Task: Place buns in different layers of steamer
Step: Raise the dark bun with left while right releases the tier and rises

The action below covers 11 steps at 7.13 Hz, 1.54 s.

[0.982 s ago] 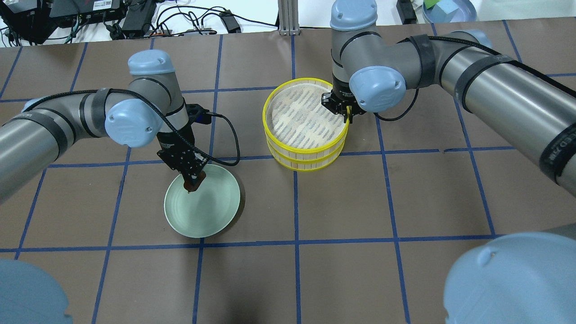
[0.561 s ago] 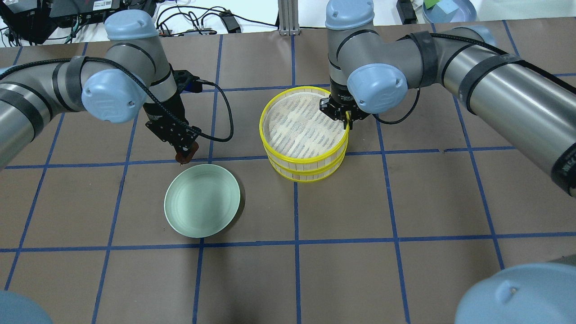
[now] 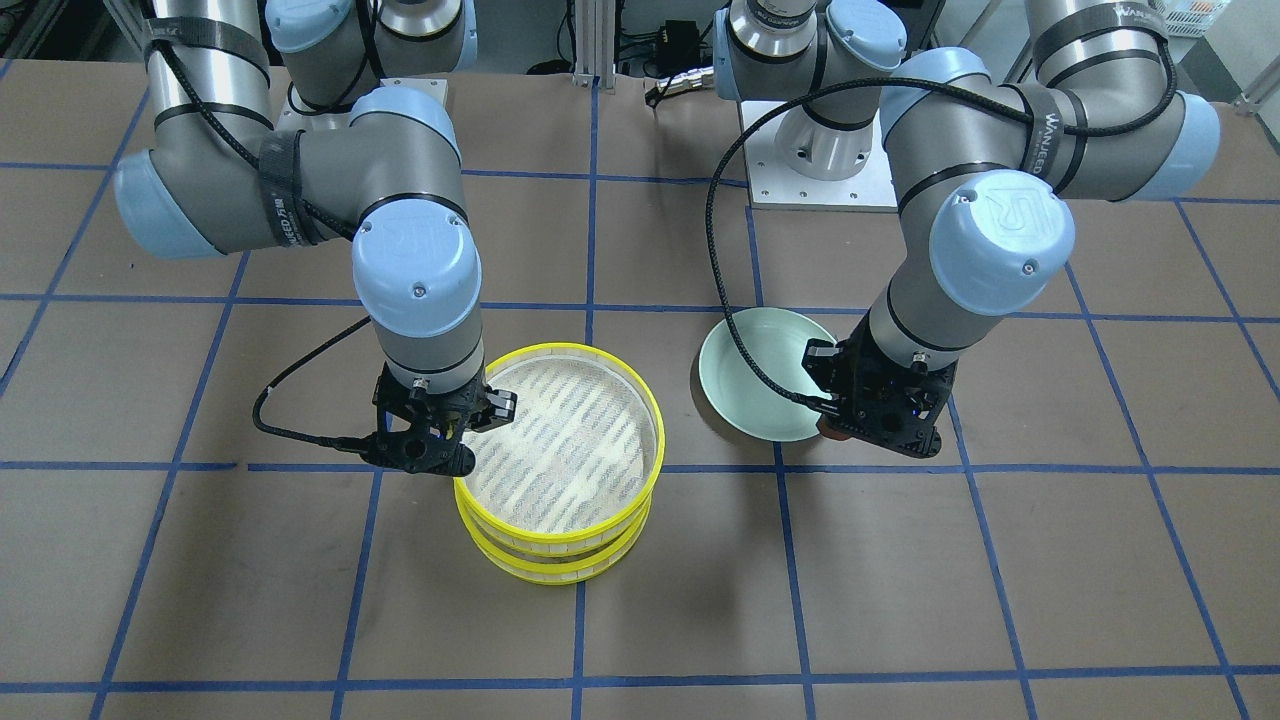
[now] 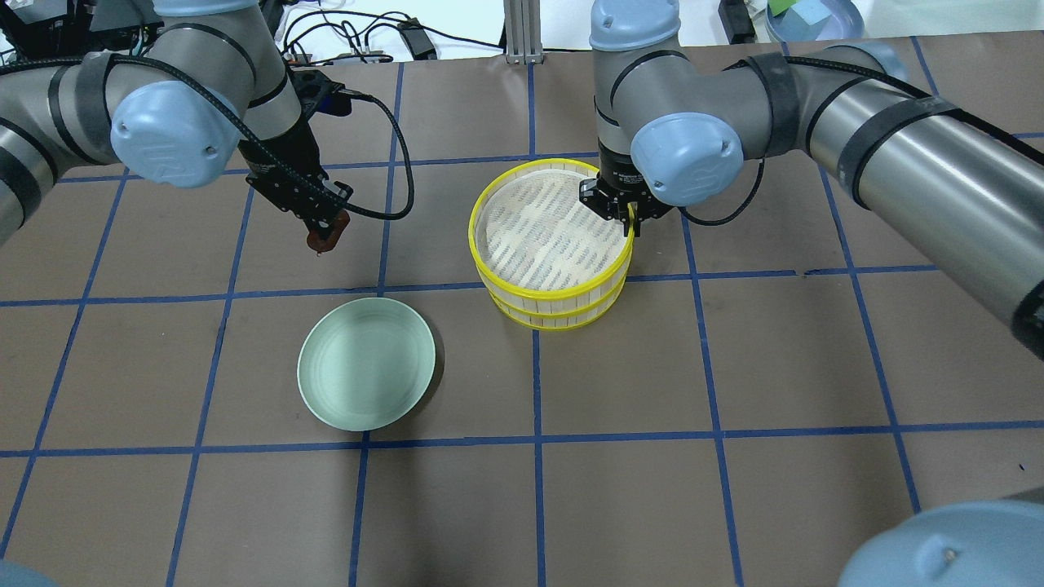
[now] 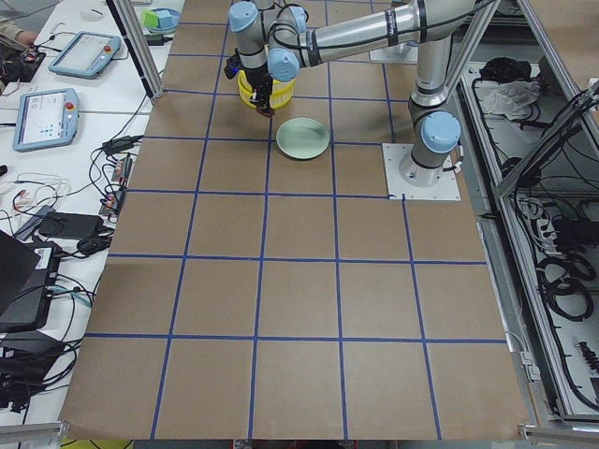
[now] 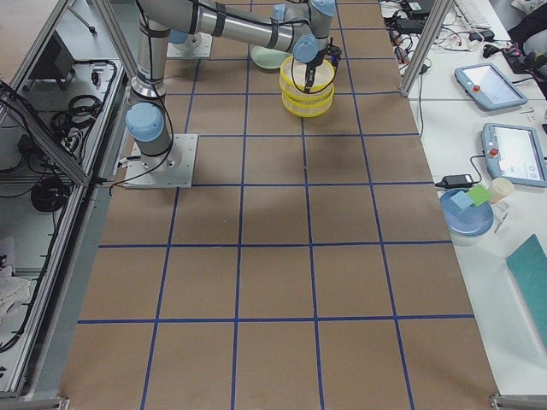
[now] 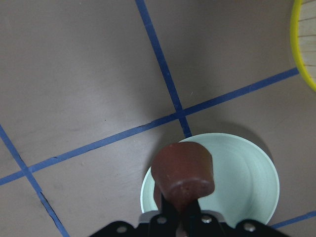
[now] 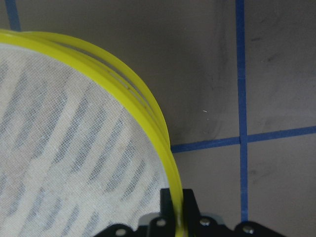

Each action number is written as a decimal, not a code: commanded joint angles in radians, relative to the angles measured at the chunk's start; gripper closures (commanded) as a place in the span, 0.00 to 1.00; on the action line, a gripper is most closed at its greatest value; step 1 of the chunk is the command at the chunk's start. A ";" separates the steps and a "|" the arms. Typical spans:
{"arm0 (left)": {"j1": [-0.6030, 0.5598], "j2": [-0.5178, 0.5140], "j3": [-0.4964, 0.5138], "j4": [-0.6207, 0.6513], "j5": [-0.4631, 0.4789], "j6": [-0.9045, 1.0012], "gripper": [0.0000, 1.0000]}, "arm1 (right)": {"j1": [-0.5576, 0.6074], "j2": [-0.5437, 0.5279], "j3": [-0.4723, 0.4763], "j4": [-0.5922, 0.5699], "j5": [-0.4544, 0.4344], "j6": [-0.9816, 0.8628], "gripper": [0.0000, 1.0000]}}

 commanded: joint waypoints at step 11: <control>-0.015 0.156 0.022 -0.027 0.050 0.009 1.00 | -0.001 -0.061 0.024 -0.036 -0.010 -0.017 0.00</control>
